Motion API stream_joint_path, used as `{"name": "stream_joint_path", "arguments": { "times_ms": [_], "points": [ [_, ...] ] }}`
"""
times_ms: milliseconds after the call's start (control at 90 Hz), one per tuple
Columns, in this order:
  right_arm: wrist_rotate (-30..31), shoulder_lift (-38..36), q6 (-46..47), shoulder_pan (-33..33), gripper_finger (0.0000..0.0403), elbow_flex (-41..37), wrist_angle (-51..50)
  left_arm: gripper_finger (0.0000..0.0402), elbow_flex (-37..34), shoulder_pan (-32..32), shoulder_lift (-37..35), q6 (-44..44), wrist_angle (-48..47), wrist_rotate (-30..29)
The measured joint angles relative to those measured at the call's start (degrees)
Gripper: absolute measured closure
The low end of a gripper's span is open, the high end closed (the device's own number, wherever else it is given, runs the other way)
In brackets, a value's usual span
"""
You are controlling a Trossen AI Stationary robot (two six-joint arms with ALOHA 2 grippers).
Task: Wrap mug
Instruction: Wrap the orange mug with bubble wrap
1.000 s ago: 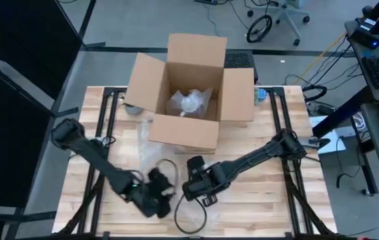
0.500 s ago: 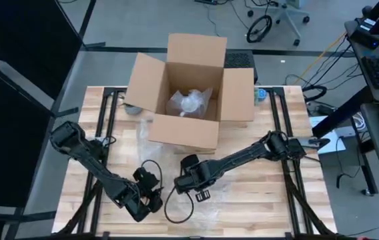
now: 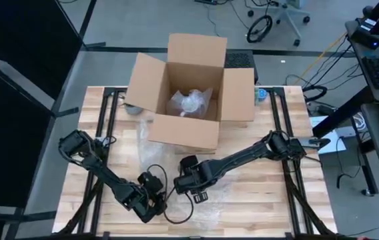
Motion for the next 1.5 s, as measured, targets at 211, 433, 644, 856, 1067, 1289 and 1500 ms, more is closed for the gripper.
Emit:
{"name": "stream_joint_path", "arguments": {
  "times_ms": [211, 433, 644, 856, 1067, 1289, 1500],
  "points": [
    [0.68, -5.5, 11.14, 2.66, 0.0173, 0.0, -7.35, 0.0256, -0.02, -0.15, -0.05, -0.11, 2.61, 1.14],
    [1.98, -6.88, 23.14, 8.79, 0.0172, -0.97, -14.92, 0.0256, 0.2, -0.48, 0.25, 0.09, 12.66, 3.23],
    [1.52, -6.79, 30.48, 14.51, 0.0181, -10.63, -3.6, 0.0256, 0.2, -0.5, 0.27, 1.86, 22.31, 3.08],
    [3.57, -6.72, 36.26, 17.05, 0.0195, -21.11, 7.45, 0.0256, 1.22, 0.29, 0.25, 8.14, 29.09, 1.93],
    [3.92, -6.72, 41.15, 16.93, 0.02, -28.75, 17.84, 0.0256, 8.14, 2.93, -0.39, 20.25, 24.07, 1.75],
    [5.56, -6.88, 43.0, 17.42, 0.02, -30.14, 21.15, 0.0256, 21.68, 7.43, -4.21, 39.14, -0.58, 1.73],
    [8.03, -6.77, 40.52, 18.13, 0.02, -30.18, 23.62, 0.0256, 25.24, 13.44, -4.03, 60.0, -6.88, 6.82]
  ]
}}
